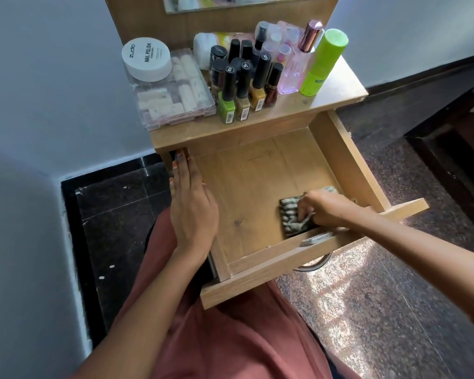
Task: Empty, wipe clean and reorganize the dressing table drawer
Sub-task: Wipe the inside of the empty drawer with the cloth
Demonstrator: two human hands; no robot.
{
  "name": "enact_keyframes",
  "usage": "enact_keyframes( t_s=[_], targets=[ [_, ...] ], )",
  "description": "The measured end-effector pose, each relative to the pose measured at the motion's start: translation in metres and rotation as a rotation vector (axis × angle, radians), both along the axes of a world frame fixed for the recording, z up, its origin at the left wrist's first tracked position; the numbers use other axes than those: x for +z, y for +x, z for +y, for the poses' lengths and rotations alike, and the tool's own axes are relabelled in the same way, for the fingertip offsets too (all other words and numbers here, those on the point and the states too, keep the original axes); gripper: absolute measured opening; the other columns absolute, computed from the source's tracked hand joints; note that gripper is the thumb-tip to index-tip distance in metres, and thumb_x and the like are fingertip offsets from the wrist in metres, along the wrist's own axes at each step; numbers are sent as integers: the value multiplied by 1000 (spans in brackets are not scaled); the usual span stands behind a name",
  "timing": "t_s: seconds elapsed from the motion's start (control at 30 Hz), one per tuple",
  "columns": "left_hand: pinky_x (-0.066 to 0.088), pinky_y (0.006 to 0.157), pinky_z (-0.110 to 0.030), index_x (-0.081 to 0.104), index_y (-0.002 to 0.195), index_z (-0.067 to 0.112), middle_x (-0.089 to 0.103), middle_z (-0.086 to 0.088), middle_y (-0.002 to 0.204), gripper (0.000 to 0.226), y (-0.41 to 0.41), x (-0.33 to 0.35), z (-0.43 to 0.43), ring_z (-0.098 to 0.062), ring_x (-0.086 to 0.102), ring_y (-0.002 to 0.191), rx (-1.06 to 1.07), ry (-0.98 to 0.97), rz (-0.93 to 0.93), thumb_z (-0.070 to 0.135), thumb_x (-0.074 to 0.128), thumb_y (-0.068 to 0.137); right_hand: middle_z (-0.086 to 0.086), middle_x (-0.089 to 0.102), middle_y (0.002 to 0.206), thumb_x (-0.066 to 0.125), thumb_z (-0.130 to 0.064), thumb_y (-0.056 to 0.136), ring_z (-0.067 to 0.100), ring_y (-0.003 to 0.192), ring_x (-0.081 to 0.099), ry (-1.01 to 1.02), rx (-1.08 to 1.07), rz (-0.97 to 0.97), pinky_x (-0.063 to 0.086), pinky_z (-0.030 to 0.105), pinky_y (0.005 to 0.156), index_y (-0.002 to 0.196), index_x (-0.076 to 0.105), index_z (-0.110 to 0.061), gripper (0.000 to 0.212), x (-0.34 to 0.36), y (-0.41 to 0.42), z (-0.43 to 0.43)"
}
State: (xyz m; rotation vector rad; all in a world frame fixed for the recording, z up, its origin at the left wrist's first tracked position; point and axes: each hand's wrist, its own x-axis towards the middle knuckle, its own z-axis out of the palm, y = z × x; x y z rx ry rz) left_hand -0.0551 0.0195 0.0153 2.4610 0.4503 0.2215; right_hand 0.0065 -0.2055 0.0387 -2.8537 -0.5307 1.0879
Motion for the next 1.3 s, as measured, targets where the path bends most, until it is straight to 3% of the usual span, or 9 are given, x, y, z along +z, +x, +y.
enact_keyframes(
  t_s=[0.17, 0.4, 0.5, 0.67, 0.83, 0.97, 1.03, 1.1, 1.3],
  targets=[
    [3, 114, -29, 15, 146, 10, 9, -7, 156, 49, 0, -1, -1, -18, 7, 144, 3, 20, -8, 10, 25, 98, 1, 66, 108, 52, -3, 81, 25, 100, 60, -119, -95, -38, 47, 30, 84, 87, 71, -23, 28, 5, 18, -27],
    [9, 116, -33, 18, 145, 9, 11, -8, 155, 48, 2, -2, -1, -20, 9, 143, 6, 4, -18, 10, 27, 98, 1, 50, 95, 49, 0, 81, 28, 104, 56, -83, -90, -120, 36, 26, 71, 91, 69, -16, 27, 7, 27, -23],
    [13, 117, -36, 15, 146, 11, 9, -6, 156, 49, 3, -2, -1, -19, 7, 143, 8, -11, -7, 9, 27, 98, 12, 51, 120, 56, -3, 80, 31, 117, 51, -17, -156, -212, 41, 33, 80, 102, 65, -15, 27, 3, 43, -19],
    [15, 118, -37, 13, 146, 12, 8, -4, 156, 52, 3, -1, 0, -14, 3, 143, 0, -22, -6, 7, 29, 97, 17, 52, 127, 49, -1, 81, 37, 116, 50, 10, -328, -440, 48, 44, 90, 118, 57, -9, 39, -12, 86, -1],
    [19, 117, -40, 15, 146, 11, 8, -5, 156, 50, 4, -1, 1, -17, 4, 143, 4, -27, 9, 8, 27, 97, 15, 44, 137, 45, -6, 87, 39, 120, 46, 23, -291, -566, 46, 44, 86, 127, 50, -14, 41, -13, 97, 17],
    [18, 118, -41, 17, 146, 10, 10, -5, 156, 49, 3, -1, 1, -15, 3, 142, 6, -31, 0, 9, 27, 98, 21, 38, 136, 50, -33, 89, 41, 114, 47, -139, -154, -494, 47, 45, 80, 131, 38, -4, 53, -13, 91, 21],
    [15, 118, -39, 16, 146, 10, 9, -5, 156, 49, 1, -1, 1, -14, 2, 142, 0, -31, -3, 9, 26, 98, 23, 33, 139, 50, -29, 91, 42, 115, 46, -198, -183, -436, 46, 45, 84, 139, 27, -4, 58, -14, 84, 19],
    [13, 118, -37, 14, 146, 12, 8, -5, 156, 50, 1, -1, 2, -10, 0, 139, -7, -31, -7, 10, 26, 98, 24, 32, 140, 38, -17, 97, 42, 119, 44, -228, -305, -394, 42, 44, 92, 141, 23, -4, 49, -16, 72, 15],
    [9, 118, -34, 11, 146, 14, 7, -3, 156, 51, 0, -3, 2, -14, 2, 142, -14, -13, -15, 11, 26, 98, 33, 43, 125, 28, -6, 96, 45, 115, 48, -248, -521, -400, 45, 48, 93, 122, 35, 5, 29, -35, 24, 7]
  ],
)
